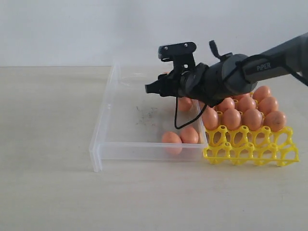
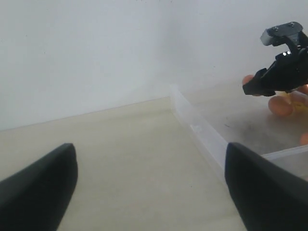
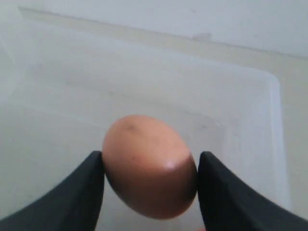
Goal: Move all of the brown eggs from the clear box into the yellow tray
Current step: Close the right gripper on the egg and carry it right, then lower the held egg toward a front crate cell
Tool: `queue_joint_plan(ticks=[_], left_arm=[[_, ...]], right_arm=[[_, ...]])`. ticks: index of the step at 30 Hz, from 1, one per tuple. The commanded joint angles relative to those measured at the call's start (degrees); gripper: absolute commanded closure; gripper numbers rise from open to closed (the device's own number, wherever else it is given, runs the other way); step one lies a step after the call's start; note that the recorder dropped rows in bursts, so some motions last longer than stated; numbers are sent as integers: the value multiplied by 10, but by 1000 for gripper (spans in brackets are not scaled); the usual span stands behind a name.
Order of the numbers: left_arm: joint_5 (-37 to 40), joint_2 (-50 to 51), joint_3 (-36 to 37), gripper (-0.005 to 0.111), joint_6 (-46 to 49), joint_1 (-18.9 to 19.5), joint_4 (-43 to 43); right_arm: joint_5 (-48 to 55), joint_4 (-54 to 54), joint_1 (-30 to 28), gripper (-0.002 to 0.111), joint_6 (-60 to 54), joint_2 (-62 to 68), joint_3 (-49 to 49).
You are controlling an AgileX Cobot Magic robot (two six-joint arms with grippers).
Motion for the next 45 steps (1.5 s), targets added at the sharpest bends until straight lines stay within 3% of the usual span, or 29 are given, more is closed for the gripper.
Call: queue_joint_plan(ticks=[1,3,9,17,24,28,36,45], left_arm=[[-4,-2,2,29,-5,-4,-4],[-4,-2,2,29,-5,-4,-4],[-4,-2,2,29,-5,-4,-4],[-4,-2,2,29,-5,-4,-4],[-4,-2,2,29,-5,-4,-4],[-4,-2,2,29,-5,-4,-4],[-4,-2,2,29,-5,-4,-4],[-4,-2,2,29,-5,-4,-4]], right_arm=[[-154,-385,48,108,310,-9,42],[-286,-468,61,108,348,-9,69],[-539,-459,66,108,406,-23,145],[-539,-435,66,108,435,-150,344],[-539,-197,66,108,441,-248,568],[-539,-152,66,108,472,-284,652],[-539,-215,66,108,456,-275,696],[-539,-195,66,108,499,-246,634]])
